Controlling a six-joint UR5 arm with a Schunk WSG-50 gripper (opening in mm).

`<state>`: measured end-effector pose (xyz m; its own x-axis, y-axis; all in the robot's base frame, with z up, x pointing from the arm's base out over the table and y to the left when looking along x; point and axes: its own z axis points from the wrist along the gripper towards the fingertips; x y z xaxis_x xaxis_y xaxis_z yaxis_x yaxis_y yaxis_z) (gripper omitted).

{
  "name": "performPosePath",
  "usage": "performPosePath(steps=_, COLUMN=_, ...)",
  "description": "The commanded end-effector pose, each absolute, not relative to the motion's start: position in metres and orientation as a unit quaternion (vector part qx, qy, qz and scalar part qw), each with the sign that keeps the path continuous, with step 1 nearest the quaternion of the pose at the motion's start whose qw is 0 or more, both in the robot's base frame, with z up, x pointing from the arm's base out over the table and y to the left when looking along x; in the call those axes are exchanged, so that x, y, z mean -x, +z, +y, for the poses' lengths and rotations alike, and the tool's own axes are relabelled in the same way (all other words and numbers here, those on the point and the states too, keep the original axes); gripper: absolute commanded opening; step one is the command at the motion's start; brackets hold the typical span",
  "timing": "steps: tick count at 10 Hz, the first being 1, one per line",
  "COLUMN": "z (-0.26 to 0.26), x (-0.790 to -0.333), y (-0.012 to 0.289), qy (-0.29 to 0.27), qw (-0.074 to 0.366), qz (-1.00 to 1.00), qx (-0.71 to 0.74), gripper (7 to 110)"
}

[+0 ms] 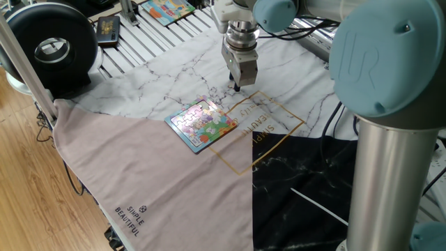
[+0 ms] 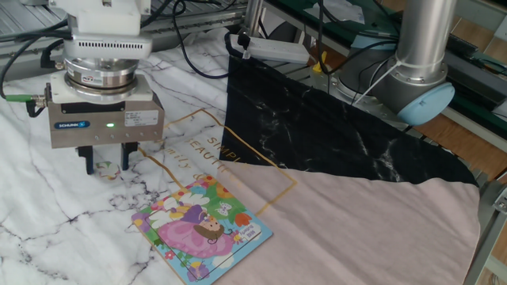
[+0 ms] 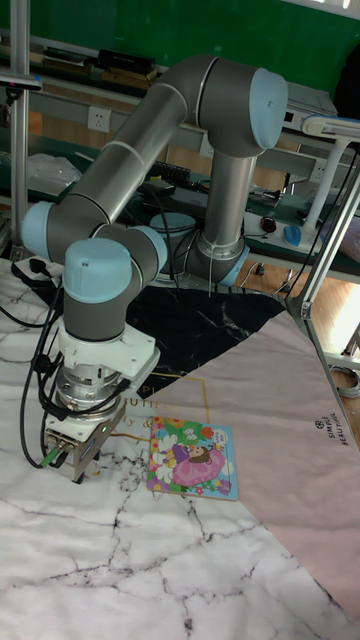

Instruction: Assemble one piece of a puzzle

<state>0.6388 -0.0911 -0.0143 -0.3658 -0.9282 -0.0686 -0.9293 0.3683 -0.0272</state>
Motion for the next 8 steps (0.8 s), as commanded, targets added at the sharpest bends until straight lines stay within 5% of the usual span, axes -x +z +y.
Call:
performPosePath(steps=1, z=-0.086, x=-0.640, y=-0.014, qy=0.018, qw=0.045, qz=0.827, qx=0.559, gripper=44)
performPosePath(steps=8, z=-0.098, x=-0.642, y=-0.012, qy=0.007, qw=0.028, qz=0.823, qx=0.567, gripper=44)
